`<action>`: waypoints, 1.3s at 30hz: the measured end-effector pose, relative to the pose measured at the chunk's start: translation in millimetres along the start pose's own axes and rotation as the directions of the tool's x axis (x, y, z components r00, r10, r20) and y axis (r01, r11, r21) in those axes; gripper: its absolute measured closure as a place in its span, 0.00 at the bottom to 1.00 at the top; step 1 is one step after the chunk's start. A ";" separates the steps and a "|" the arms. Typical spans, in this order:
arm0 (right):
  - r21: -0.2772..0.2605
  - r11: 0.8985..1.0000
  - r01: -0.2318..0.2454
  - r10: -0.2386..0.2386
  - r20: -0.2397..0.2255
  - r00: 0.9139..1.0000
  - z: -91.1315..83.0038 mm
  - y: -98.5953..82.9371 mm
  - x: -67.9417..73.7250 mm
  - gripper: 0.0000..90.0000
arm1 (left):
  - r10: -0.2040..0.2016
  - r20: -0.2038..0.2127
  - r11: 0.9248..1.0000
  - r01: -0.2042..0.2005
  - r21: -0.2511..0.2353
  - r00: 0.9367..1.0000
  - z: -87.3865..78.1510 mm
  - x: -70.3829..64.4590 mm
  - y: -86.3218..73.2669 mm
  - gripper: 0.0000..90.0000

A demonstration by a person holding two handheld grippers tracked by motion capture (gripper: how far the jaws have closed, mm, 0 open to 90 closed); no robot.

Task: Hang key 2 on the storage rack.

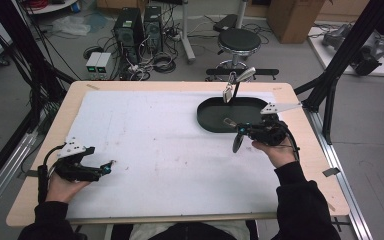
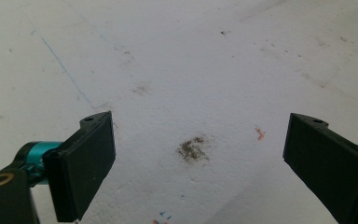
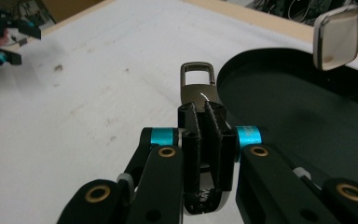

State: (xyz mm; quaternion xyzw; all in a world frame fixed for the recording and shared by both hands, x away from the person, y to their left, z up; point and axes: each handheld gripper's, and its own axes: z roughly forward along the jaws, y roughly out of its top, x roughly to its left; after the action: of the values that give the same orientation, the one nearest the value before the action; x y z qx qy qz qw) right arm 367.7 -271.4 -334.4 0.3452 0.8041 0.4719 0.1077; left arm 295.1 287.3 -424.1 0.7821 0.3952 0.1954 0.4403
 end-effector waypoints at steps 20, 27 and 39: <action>-0.084 0.996 -0.012 0.013 0.009 1.000 -2.1 37.8 -8.6 0.95 | -0.004 0.003 1.000 0.004 -0.001 1.000 0.8 1.1 0.0 0.11; -0.097 0.995 -0.010 0.011 0.017 1.000 2.9 56.1 -9.0 0.95 | -0.002 0.006 1.000 0.002 -0.011 1.000 -1.3 1.6 0.2 0.11; -0.125 0.992 -0.003 0.004 0.013 1.000 10.6 77.3 -8.0 0.95 | -0.005 0.006 1.000 0.005 -0.013 1.000 -0.9 1.8 0.1 0.11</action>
State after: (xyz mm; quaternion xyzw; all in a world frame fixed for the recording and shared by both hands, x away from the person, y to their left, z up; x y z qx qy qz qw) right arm 413.9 -245.0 -276.8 0.3422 0.7716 0.5193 0.1334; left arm 295.7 289.2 -423.6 0.7789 0.3946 0.1946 0.4469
